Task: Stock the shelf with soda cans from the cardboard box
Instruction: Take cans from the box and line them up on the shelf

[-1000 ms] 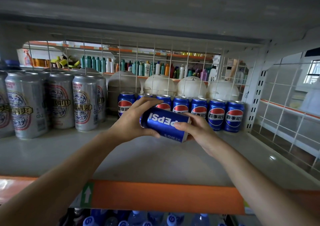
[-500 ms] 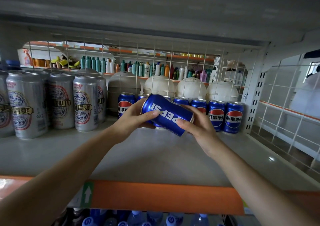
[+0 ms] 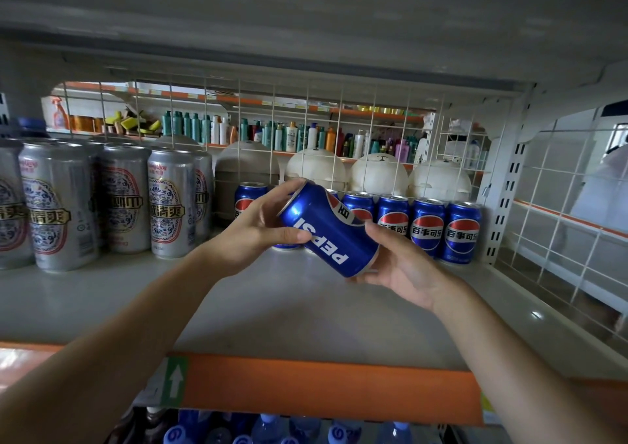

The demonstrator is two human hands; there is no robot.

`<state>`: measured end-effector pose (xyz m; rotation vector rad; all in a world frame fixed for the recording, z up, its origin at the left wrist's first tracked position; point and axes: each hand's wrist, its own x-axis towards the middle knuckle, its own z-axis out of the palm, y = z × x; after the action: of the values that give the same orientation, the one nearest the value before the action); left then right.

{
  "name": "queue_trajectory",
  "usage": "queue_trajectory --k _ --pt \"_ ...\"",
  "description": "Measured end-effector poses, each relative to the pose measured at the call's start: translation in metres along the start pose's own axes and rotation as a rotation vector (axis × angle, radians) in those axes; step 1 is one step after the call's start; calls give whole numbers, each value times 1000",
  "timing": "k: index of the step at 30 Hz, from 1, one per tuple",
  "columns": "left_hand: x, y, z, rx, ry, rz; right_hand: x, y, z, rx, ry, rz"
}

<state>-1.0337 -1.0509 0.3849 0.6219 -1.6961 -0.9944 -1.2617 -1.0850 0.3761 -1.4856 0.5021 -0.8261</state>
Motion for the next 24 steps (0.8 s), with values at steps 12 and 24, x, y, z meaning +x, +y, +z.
queue_trajectory --k 12,24 --pt "0 4 -2 -138 -87 -31 -8 -1 2 -143 -41 -121" --pt "7 1 12 -129 142 -29 3 12 12 -265 215 -355"
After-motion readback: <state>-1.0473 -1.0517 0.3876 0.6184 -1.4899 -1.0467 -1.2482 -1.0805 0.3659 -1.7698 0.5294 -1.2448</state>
